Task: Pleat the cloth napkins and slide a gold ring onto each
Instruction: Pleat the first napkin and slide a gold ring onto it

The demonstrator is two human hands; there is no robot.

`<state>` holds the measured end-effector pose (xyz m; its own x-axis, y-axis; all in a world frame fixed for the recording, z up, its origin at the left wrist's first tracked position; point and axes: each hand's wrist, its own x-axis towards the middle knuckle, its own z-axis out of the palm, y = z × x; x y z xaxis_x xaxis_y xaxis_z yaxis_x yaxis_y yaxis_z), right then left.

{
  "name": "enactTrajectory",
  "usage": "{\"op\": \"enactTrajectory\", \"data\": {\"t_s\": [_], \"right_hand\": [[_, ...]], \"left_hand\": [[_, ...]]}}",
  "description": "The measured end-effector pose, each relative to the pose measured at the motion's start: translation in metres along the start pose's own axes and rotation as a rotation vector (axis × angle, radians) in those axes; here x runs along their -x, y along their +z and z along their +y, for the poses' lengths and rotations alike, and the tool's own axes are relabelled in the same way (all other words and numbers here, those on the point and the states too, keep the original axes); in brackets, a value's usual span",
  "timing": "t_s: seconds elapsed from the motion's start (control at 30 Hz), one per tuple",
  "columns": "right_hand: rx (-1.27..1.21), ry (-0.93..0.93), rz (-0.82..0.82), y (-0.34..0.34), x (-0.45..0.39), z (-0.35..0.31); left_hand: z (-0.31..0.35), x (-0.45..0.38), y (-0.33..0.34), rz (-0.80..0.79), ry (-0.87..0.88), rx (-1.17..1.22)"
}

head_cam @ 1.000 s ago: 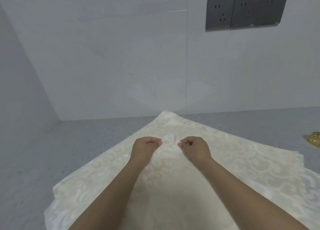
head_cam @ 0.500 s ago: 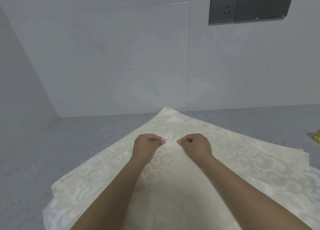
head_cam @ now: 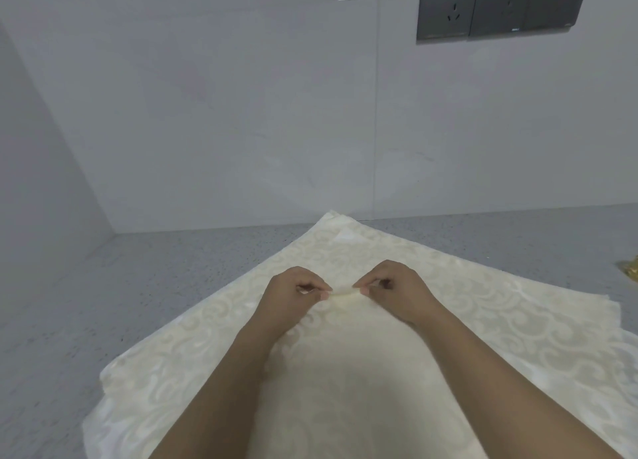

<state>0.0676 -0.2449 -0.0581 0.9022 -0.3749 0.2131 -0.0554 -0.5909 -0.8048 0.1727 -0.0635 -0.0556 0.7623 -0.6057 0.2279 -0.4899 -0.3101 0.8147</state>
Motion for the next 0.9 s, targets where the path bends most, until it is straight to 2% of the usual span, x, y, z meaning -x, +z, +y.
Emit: {"op": "enactTrajectory", "data": {"t_s": [0.17,0.3,0.43,0.57,0.7,0.83,0.9], "right_hand": [[0.210,-0.077,-0.047,0.001,-0.003,0.006],[0.334,-0.048,-0.023,0.006,0.002,-0.002],[0.479,-0.055,-0.026,0.009,0.003,-0.007],[0.438,-0.007,-0.069,0.010,-0.001,-0.008],[0.390,0.038,-0.187,0.010,-0.004,-0.013],[0.292,0.017,-0.156,0.009,-0.001,-0.017],[0.353,-0.063,-0.143,0.008,0.004,-0.022]], "left_hand": [[-0.001,0.003,-0.002,-0.099,0.120,-0.215],[0.002,0.003,0.004,-0.075,0.123,-0.227],[0.001,0.000,0.005,-0.119,0.082,-0.202],[0.004,-0.002,0.006,-0.147,0.003,-0.182],[0.011,-0.005,0.006,-0.203,-0.103,-0.142],[0.018,-0.001,0.006,-0.202,-0.057,-0.198],[0.020,0.004,0.005,-0.166,0.010,-0.254]]}}
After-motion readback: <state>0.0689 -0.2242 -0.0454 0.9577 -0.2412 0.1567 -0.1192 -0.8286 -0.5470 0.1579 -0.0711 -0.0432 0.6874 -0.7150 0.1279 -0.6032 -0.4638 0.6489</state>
